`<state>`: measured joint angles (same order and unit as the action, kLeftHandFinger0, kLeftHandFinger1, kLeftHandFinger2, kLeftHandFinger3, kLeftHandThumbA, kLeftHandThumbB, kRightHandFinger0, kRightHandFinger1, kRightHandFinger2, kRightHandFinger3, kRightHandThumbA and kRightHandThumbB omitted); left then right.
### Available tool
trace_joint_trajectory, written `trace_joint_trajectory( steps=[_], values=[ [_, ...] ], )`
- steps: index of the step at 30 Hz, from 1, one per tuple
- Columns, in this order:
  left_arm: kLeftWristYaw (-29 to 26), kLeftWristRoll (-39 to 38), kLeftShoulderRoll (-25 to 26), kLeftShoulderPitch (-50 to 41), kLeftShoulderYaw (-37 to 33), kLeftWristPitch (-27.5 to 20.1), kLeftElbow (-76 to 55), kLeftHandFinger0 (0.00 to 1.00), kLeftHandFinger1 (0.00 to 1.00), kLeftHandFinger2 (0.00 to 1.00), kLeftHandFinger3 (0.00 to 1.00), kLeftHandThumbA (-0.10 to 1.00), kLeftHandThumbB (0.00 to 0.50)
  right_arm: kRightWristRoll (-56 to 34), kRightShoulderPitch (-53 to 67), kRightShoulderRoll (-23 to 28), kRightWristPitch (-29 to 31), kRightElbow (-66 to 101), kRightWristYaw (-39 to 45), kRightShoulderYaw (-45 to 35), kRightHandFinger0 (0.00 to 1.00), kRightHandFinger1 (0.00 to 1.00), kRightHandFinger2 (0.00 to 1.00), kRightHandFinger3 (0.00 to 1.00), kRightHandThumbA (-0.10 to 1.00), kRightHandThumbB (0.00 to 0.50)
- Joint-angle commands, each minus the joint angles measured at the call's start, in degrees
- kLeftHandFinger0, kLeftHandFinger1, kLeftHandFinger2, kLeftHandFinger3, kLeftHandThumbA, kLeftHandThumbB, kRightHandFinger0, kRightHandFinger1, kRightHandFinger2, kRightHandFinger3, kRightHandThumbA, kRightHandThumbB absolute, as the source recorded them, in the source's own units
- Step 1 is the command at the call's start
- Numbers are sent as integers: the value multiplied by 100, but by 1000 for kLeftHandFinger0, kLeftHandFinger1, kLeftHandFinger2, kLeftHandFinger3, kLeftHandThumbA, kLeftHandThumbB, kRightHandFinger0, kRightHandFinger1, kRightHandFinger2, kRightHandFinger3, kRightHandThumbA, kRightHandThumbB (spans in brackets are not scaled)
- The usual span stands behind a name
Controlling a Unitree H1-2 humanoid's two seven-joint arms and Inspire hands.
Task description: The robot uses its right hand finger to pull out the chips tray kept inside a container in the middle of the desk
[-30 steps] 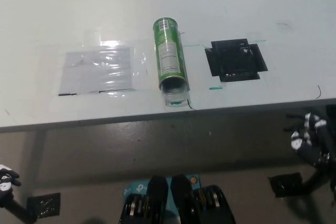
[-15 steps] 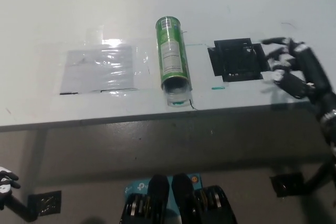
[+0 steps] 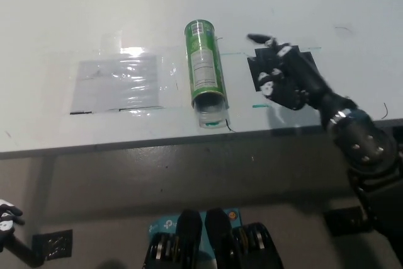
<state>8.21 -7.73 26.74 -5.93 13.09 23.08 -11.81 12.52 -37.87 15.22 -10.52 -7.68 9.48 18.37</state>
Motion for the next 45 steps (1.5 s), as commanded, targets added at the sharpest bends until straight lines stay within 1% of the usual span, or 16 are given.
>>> trace_joint_trajectory(
  steps=[1, 2, 5, 7, 8, 11, 17, 19, 20, 24, 27, 30, 33, 39, 43, 45],
  values=[
    [127, -55, 202, 101, 84, -3, -148, 162, 247, 360, 655, -100, 0, 416, -472, -17, 630, -193, 39, 156, 0, 0, 888, 879, -100, 266],
    [115, -61, 193, 104, 95, 61, -172, 168, 245, 357, 665, -100, 0, 376, -534, -80, 752, -354, 72, 195, 15, 42, 864, 863, -100, 250],
    [130, -92, 198, 143, 123, 66, -154, 181, 252, 359, 673, -100, 0, 449, -622, -136, 970, -642, 68, 272, 0, 0, 770, 859, -100, 243],
    [136, -89, 206, 181, 126, 101, -176, 179, 243, 346, 672, -100, 0, 432, -674, -208, 1128, -921, 104, 324, 25, 5, 805, 851, -100, 261],
    [146, -64, 217, 179, 114, 72, -170, 178, 242, 346, 673, -100, 0, 453, -703, -242, 1188, -1044, 135, 367, 4, 0, 810, 841, -100, 271],
    [121, 2, 221, 184, 96, 156, -219, 163, 242, 360, 661, -100, 0, 570, -714, -264, 1324, -1248, 194, 494, 4, 2, 816, 848, -100, 253],
    [117, 1, 178, 145, 107, 196, -255, 170, 248, 375, 685, -100, 0, 676, -642, -335, 1907, -1671, 148, 671, 0, 0, 743, 770, -100, 291],
    [137, -17, 179, 146, 116, 127, -190, 181, 258, 383, 685, -100, 0, 644, -492, -309, 1913, -1591, 274, 719, 0, 0, 775, 789, -100, 265],
    [135, -47, 171, 139, 137, 165, -207, 185, 259, 384, 681, -100, 3, 712, -412, -286, 1716, -1413, 341, 762, 0, 8, 791, 804, -100, 246],
    [147, -76, 173, 139, 151, 216, -202, 204, 264, 380, 675, -100, 0, 634, -163, -295, 1968, -1325, 347, 754, 0, 0, 740, 757, -100, 255],
    [171, -56, 188, 121, 131, 117, -174, 160, 229, 332, 649, -100, 0, 704, 106, -286, 1829, -1033, 438, 798, 0, 0, 781, 768, -100, 237],
    [149, 13, 200, 109, 93, 131, -211, 141, 223, 337, 643, -100, 0, 708, 231, -254, 1640, -788, 567, 791, 0, 0, 804, 779, -100, 220],
    [158, -85, 168, 142, 135, 183, -225, 158, 236, 347, 643, -100, 5, 717, 320, -231, 1829, -913, 513, 741, 0, 0, 792, 771, -100, 242],
    [149, -100, 181, 138, 169, 203, -276, 157, 236, 348, 651, -100, 0, 880, 451, -169, 1760, -978, 474, 728, 0, 0, 832, 806, -100, 246],
    [135, -32, 197, 147, 141, 186, -261, 147, 231, 353, 674, -100, 0, 904, 459, -140, 1659, -997, 493, 679, 0, 5, 883, 841, -100, 217],
    [137, -25, 200, 141, 138, 179, -261, 166, 248, 372, 679, -100, 0, 908, 439, -161, 1628, -974, 466, 648, 0, 0, 869, 833, -100, 213]
  ],
)
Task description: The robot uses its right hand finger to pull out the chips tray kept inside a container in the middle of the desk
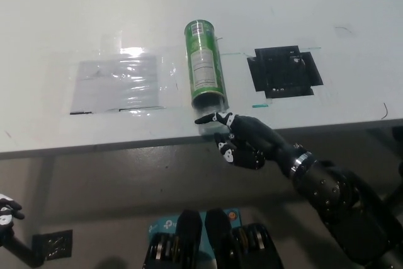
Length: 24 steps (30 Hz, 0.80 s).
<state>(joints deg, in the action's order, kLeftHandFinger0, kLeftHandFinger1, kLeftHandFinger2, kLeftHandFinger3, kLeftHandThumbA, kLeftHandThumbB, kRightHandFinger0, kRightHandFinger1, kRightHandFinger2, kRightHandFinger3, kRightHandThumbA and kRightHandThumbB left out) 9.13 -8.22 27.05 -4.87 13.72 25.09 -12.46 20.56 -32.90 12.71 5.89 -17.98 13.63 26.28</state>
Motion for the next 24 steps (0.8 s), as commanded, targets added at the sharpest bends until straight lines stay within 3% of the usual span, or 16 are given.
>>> trace_joint_trajectory(
  steps=[1, 4, 5, 6, 8, 12, 16, 20, 23, 24],
  values=[
    [47, 44, 180, 35, 63, -40, -179, 172, 252, 377, 679, -100, 0, 96, -65, 79, -23, 61, 47, -157, 0, 0, 862, 830, -100, 214],
    [50, 84, 191, 60, 26, -72, -152, 174, 252, 375, 685, -100, 0, 144, -76, 42, -36, 20, -52, -191, 0, 0, 828, 815, -100, 228],
    [44, 67, 179, 61, 37, -48, -162, 172, 249, 368, 682, -100, 0, 148, -62, 30, -64, 31, -46, -193, 90, 67, 824, 821, -100, 243],
    [34, 41, 161, 62, 55, -12, -177, 171, 248, 366, 680, -100, 0, 155, -39, 13, -105, 48, -36, -197, 117, 53, 816, 828, -100, 249],
    [30, 58, 177, 83, 44, 29, -193, 172, 249, 367, 677, -100, 0, 157, 78, -7, -194, 114, -17, -201, 1, 27, 808, 812, -100, 241],
    [51, -4, 176, 93, 79, 41, -183, 151, 234, 351, 637, -100, 0, 117, 429, 4, -90, 182, 10, -179, 0, 0, 798, 765, -100, 227],
    [44, -14, 155, 91, 92, 36, -203, 150, 232, 348, 649, -100, 0, -28, 836, 38, -598, 668, 273, -247, 0, 26, 813, 819, -100, 204],
    [72, 24, 235, 88, 83, 45, -231, 159, 235, 346, 660, -100, 0, 61, 1075, 47, -779, 899, 283, -215, 0, 0, 796, 820, -100, 214],
    [82, 26, 247, 87, 78, -10, -212, 164, 242, 354, 659, -100, 0, -76, 1272, 21, -975, 1061, 315, -283, 0, 0, 785, 815, -100, 194],
    [73, 11, 253, 97, 92, 33, -226, 165, 241, 358, 669, -100, 0, -114, 1359, -1, -1006, 1114, 304, -295, 125, 90, 768, 810, -100, 195]
  ],
)
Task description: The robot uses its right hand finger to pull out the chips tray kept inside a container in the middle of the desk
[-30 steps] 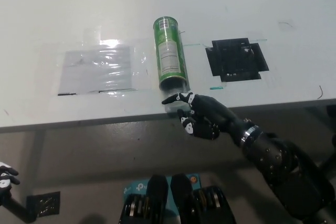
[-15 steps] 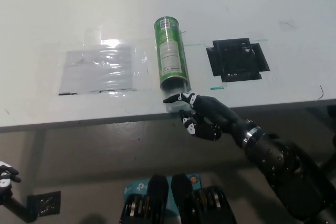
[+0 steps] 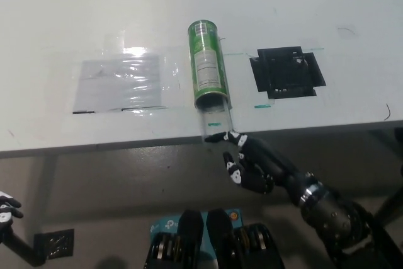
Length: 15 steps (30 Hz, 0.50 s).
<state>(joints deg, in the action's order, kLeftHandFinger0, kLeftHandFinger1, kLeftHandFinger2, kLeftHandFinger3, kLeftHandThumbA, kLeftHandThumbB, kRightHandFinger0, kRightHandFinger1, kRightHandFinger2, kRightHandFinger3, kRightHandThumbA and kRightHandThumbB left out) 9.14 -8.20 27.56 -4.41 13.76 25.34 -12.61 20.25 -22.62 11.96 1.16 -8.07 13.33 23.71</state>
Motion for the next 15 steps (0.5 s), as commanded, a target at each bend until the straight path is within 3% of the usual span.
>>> trace_joint_trajectory(
  steps=[1, 3, 4, 9, 15],
  values=[
    [65, 2, 199, 53, 89, 21, -215, 165, 241, 358, 670, -100, 0, -93, 372, 69, -557, 160, 337, -47, 100, 88, 763, 809, -100, 194],
    [51, 54, 230, 50, 61, 68, -234, 173, 249, 365, 669, -100, 0, -81, 494, 69, -708, 326, 394, -23, 38, 83, 783, 833, -100, 179],
    [63, 30, 224, 52, 71, 15, -202, 172, 251, 371, 678, -100, 0, -130, 560, 69, -513, 258, 354, -12, 1, 50, 791, 832, -100, 193],
    [44, 51, 224, 56, 65, 83, -233, 172, 254, 374, 686, -100, 0, -144, 646, 38, -623, 330, 341, -4, 0, 0, 833, 871, -100, 180],
    [93, 57, 306, 76, 44, 72, -221, 159, 250, 384, 671, -100, 0, -250, 810, -17, -644, 354, 285, -34, 0, 5, 783, 854, -100, 184]
  ],
)
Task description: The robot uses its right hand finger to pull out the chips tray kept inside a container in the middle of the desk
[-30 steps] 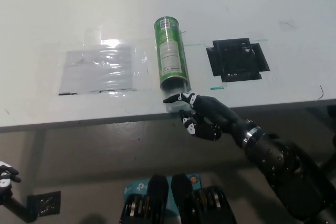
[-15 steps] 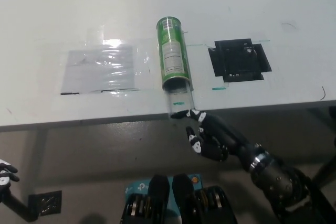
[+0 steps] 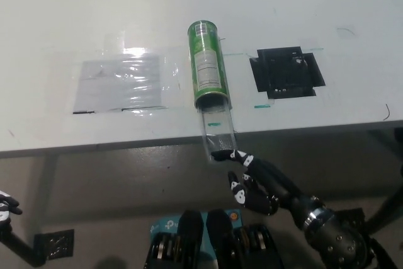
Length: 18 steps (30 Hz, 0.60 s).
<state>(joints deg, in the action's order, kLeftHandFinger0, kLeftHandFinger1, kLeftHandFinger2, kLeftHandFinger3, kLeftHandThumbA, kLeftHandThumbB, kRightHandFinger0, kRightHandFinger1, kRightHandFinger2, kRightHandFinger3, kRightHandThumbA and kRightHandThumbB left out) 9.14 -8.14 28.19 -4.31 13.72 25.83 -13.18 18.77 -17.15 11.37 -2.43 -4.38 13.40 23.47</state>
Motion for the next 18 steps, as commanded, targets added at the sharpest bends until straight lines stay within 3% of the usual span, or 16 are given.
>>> trace_joint_trajectory(
  steps=[1, 18],
  values=[
    [92, 38, 238, 61, 55, 24, -184, 151, 243, 377, 663, -100, 0, -120, 292, 46, -357, 29, 303, -15, 0, 8, 784, 860, -100, 178],
    [81, -20, 178, 15, 92, 5, -158, 140, 219, 330, 647, -100, 0, -132, 723, 73, -621, 569, 349, -141, 0, 1, 851, 885, -100, 170]
  ],
)
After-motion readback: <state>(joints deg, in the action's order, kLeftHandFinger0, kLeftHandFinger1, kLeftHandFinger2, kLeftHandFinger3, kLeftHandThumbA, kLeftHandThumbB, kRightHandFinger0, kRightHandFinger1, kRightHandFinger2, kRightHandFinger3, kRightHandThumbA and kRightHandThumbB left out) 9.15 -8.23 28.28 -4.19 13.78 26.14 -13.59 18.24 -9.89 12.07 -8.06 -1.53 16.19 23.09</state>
